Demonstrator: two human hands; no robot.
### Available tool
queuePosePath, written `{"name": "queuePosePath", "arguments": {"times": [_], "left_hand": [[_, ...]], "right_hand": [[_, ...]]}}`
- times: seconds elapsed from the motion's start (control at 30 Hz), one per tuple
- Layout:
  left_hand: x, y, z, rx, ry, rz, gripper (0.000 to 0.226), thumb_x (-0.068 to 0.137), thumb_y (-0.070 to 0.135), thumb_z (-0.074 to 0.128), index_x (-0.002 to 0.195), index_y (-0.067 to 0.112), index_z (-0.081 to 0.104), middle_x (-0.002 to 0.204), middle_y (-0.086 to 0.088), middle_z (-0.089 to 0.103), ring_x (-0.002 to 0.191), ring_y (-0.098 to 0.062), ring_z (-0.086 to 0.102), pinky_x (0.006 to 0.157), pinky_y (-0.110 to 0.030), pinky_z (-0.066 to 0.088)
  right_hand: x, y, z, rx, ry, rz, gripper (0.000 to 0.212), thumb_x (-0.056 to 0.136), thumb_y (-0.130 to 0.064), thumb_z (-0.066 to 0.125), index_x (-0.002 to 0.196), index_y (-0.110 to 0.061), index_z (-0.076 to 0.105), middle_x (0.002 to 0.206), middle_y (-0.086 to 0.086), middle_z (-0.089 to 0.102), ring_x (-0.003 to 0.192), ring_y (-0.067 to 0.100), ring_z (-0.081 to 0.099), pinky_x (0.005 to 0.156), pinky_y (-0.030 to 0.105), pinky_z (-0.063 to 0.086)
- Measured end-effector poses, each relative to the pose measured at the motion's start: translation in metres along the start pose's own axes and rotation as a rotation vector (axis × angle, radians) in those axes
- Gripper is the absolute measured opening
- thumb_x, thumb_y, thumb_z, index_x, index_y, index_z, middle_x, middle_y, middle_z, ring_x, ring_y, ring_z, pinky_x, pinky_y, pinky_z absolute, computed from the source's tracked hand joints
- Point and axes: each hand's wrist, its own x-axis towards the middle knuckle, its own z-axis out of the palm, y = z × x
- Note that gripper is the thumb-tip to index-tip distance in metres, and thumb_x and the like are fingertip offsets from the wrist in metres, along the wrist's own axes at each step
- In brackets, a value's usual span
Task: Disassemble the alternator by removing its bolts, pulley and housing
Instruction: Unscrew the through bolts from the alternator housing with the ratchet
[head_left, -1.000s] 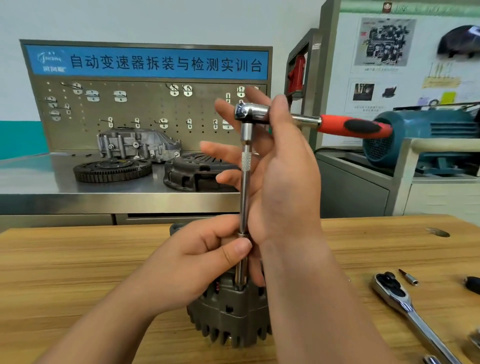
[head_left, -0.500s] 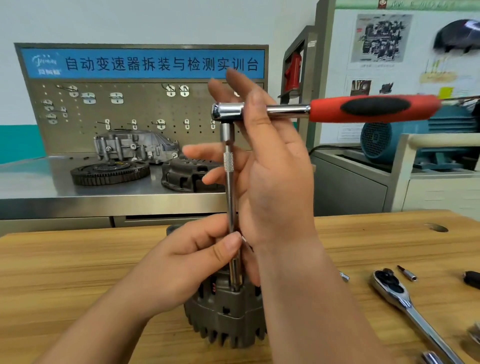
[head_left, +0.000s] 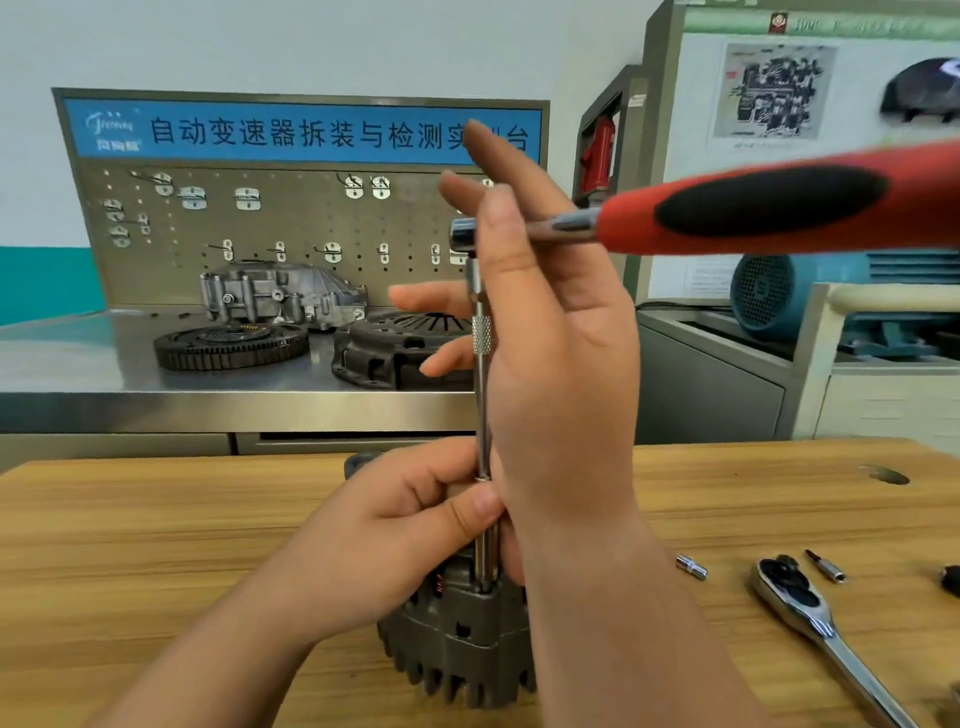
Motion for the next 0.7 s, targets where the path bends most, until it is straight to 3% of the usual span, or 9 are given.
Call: {"name": "queuePosePath", "arguments": {"times": [0.13,0.27,0.37,0.47,0.6,0.7], "left_hand": [[0.0002,-0.0006,-0.0006,-0.029,-0.026,0.016,0.039,0.092,0.034,0.058,0.107,-0.002,0.058,0.091,-0.028,0.064,0.086,-0.021,0.064,0.078,-0.022,0.053],[-0.0006,0.0022,0.0008,-0.097,-0.043,0.023,0.044,0.090,0.041,0.057,0.107,0.000,0.059,0.097,-0.009,0.068,0.091,-0.010,0.065,0.080,-0.018,0.051],[-0.0006,0.0017,0.0007,-0.084,-0.047,0.019,0.044,0.091,0.039,0.057,0.106,-0.002,0.057,0.093,-0.021,0.066,0.087,-0.016,0.064,0.078,-0.019,0.052],[0.0005,-0.0002,0.0006,-0.026,-0.029,0.009,0.033,0.094,0.031,0.057,0.108,0.000,0.057,0.091,-0.031,0.061,0.085,-0.022,0.063,0.078,-0.022,0.053],[-0.0007,0.0012,0.0018,-0.010,-0.021,0.011,0.037,0.089,0.043,0.059,0.105,0.010,0.064,0.089,-0.022,0.066,0.084,-0.019,0.065,0.078,-0.022,0.054],[-0.0011,0.0027,0.0030,-0.041,-0.005,0.003,0.038,0.087,0.046,0.061,0.099,0.010,0.065,0.088,-0.014,0.068,0.082,-0.014,0.066,0.075,-0.020,0.053]], "right_hand": [[0.0007,-0.0008,-0.0011,0.126,0.026,0.137,0.038,0.101,-0.036,0.036,0.129,-0.020,0.055,0.123,0.004,0.066,0.057,0.018,0.069,0.041,0.018,0.047],[0.0025,0.0012,-0.0052,0.192,-0.009,0.272,0.047,0.103,-0.045,0.024,0.126,-0.016,0.053,0.105,0.006,0.074,0.052,0.018,0.066,0.041,0.019,0.046],[0.0035,0.0018,-0.0073,0.234,-0.044,0.325,0.054,0.101,-0.049,0.020,0.127,-0.014,0.052,0.094,0.011,0.075,0.050,0.018,0.065,0.041,0.019,0.046],[0.0019,-0.0001,-0.0054,0.145,-0.012,0.248,0.045,0.102,-0.044,0.027,0.129,-0.018,0.053,0.093,0.012,0.074,0.054,0.016,0.066,0.041,0.019,0.047],[-0.0009,0.0006,-0.0011,-0.073,0.040,-0.003,0.032,0.101,-0.026,0.043,0.128,-0.020,0.058,0.089,0.007,0.066,0.065,0.017,0.068,0.048,0.017,0.049],[-0.0013,-0.0007,0.0007,-0.047,0.026,-0.012,0.029,0.100,-0.024,0.046,0.123,-0.020,0.062,0.095,0.003,0.067,0.066,0.020,0.068,0.047,0.016,0.048]]}}
